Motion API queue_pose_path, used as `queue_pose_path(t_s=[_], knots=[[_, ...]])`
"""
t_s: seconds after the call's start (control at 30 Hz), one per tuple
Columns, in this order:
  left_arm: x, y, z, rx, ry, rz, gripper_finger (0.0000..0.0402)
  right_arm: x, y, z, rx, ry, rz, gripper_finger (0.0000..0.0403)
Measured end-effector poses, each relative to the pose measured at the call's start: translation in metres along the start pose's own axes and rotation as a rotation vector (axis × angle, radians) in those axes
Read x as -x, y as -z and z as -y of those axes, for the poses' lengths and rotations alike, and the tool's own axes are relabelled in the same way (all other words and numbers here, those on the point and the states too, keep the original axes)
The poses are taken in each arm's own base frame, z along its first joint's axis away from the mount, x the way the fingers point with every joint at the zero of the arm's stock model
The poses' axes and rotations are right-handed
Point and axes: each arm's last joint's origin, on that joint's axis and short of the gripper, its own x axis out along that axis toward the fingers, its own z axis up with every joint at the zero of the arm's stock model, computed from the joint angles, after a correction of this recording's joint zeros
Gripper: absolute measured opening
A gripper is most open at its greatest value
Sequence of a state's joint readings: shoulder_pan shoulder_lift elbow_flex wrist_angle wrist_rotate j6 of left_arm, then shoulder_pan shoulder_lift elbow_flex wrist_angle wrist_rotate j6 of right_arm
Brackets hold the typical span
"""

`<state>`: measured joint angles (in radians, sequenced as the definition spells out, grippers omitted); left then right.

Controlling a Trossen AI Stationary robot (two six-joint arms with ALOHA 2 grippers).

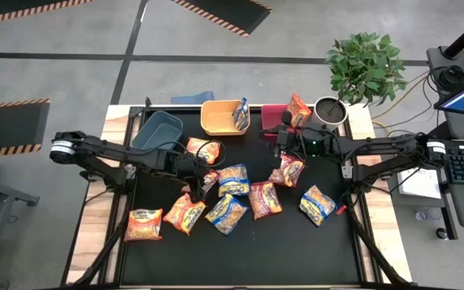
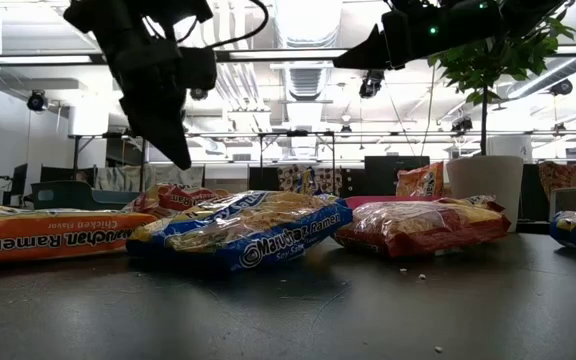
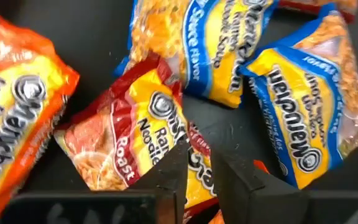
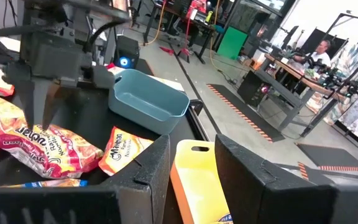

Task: Sort Maruchan noodles
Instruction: Put the red noodle into the blue bin

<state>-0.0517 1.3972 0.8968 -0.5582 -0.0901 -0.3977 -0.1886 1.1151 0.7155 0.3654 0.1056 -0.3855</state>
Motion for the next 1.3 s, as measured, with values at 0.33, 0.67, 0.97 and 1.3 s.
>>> queue_pose_path(t_s=[0.33, 0.67, 0.97, 1.3], knots=[[0.013, 0.001, 0.0, -0.063, 0.05, 0.029, 0.0153, 0.0, 0.0, 0.0, 0.0, 0.0, 0.0, 0.0116], [-0.019, 0.024, -0.007, -0.058, 0.077, 0.135, 0.0208, 0.0, 0.001, 0.0, 0.0, -0.003, -0.006, 0.0116], [-0.034, 0.041, -0.013, -0.037, 0.095, 0.239, 0.02, 0.0, 0.001, 0.0, 0.001, -0.004, -0.009, 0.0116], [-0.037, 0.043, -0.014, -0.016, 0.107, 0.26, 0.0199, 0.0, 0.001, 0.0, 0.001, -0.004, -0.009, 0.0116]])
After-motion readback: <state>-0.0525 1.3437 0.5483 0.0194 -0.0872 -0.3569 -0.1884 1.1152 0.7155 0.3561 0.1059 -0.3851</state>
